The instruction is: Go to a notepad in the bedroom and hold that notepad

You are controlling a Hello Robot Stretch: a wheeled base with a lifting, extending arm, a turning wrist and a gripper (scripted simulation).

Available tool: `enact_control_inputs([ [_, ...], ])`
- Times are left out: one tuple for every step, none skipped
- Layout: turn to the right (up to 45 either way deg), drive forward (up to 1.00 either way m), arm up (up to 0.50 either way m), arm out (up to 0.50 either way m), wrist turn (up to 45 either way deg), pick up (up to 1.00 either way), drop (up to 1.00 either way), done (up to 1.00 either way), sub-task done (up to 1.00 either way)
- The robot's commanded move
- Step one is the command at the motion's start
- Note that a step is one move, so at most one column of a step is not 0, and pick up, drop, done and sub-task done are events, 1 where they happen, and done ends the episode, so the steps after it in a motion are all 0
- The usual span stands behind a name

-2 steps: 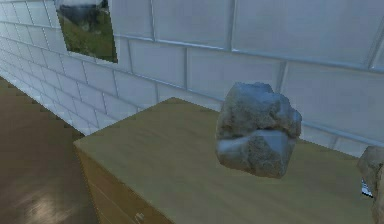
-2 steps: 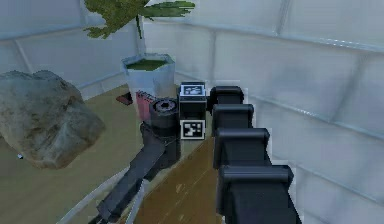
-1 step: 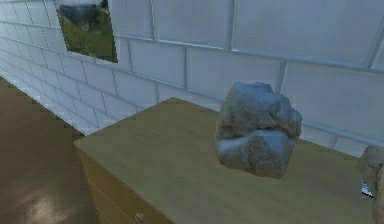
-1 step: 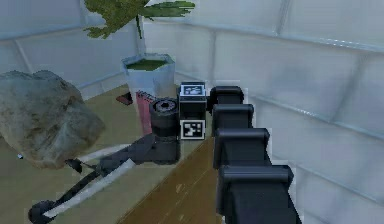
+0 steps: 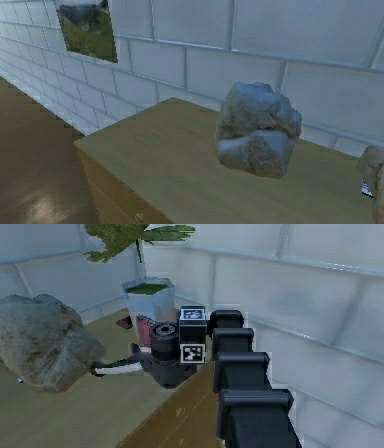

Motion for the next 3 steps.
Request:
enact_control_inputs([
  [0.0,0.0,0.0,0.0,39.0,0.0,0.0,0.0,0.0],
  [0.0,0.0,0.0,0.0,0.0,1.0,0.0,0.0,0.0],
  [0.0,0.0,0.0,0.0,0.0,0.0,0.0,1.0,0.0],
])
